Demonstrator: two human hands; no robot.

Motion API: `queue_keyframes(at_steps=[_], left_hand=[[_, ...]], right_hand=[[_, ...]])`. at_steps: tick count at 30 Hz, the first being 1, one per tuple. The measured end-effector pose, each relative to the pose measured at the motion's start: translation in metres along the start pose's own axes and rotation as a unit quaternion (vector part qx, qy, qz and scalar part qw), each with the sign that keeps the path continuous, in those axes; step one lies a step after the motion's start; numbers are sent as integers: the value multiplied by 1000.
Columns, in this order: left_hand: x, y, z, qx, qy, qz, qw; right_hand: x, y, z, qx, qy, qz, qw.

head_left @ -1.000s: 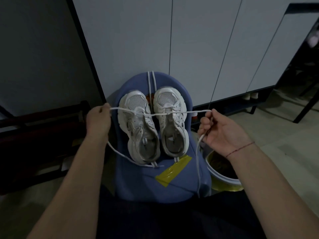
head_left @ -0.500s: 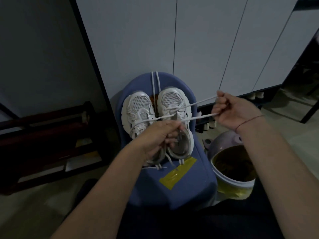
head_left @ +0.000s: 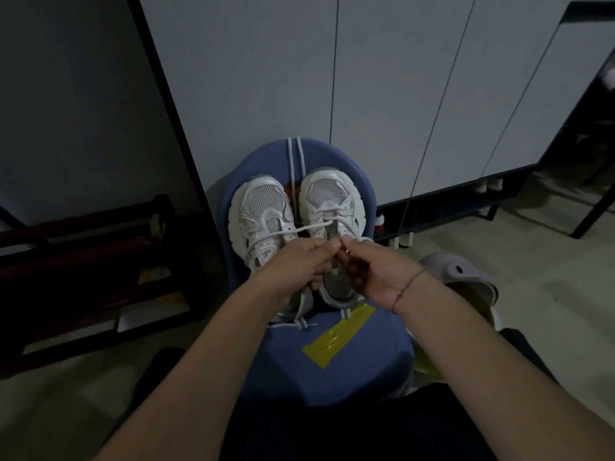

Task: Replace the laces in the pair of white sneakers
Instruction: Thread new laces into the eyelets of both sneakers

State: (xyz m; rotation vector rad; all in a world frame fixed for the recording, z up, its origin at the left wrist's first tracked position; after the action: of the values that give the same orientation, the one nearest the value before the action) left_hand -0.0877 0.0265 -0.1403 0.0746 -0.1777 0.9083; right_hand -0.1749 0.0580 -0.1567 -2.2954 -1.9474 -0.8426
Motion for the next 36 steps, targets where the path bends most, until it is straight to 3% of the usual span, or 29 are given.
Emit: queue_keyframes(at_steps=[6,8,9,11,13,15,17,20,22,24,27,29,31,33,35,36], left_hand=[[2,-11,4,35,1,21,999],[3,-17,6,46,7,38,998],[3,-18,6,49,10,43,998],[3,-15,7,51,11,43,998],[2,-11,8,50,11,33,998],[2,-5,8,46,9,14,999],[3,1,8,36,6,-3,999],[3,4,7,41,7,-12,999],[2,0,6,47,6,-5,999],[2,-8,6,53,2,10,999],[2,-21,5,63,-3,31,998],[1,-25,5,64,-1,35,997],[0,-24,4,56,3,32,998],[-2,-21,5,38,11,29,999],[-4,-16,5,15,20,39,999],[-5,-14,5,7,24,49,998]], right_hand=[[-8,-36,-15,-25,1,79,997],[-3,-43,-20,103,0,93,990],[1,-47,-25,221,-9,105,969],[10,-46,-38,432,-46,126,892],[13,-41,-47,502,-101,134,848],[16,-35,-59,461,-184,158,854],[17,-27,-67,367,-244,151,885],[11,-6,-53,322,-221,42,920],[10,-6,-52,397,-215,44,891],[10,-26,-67,418,-243,130,865],[12,-79,-85,325,-235,266,877],[16,-108,-89,258,-225,314,886],[15,-120,-90,252,-223,327,883],[11,-108,-92,349,-227,315,853],[10,-78,-93,420,-260,267,827],[8,-61,-88,421,-273,216,838]])
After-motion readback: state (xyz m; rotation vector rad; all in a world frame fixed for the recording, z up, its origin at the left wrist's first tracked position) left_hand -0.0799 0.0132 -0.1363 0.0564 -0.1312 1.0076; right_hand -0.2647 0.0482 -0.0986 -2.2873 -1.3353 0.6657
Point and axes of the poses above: each hand's wrist, its own x-axis away from the middle knuckle, its own y-axis out of the palm, z = x × y, the point moved 9 cm from there along -x, towards the middle knuckle, and after that the axes turned 5 degrees about x, right-handed, at the moved point
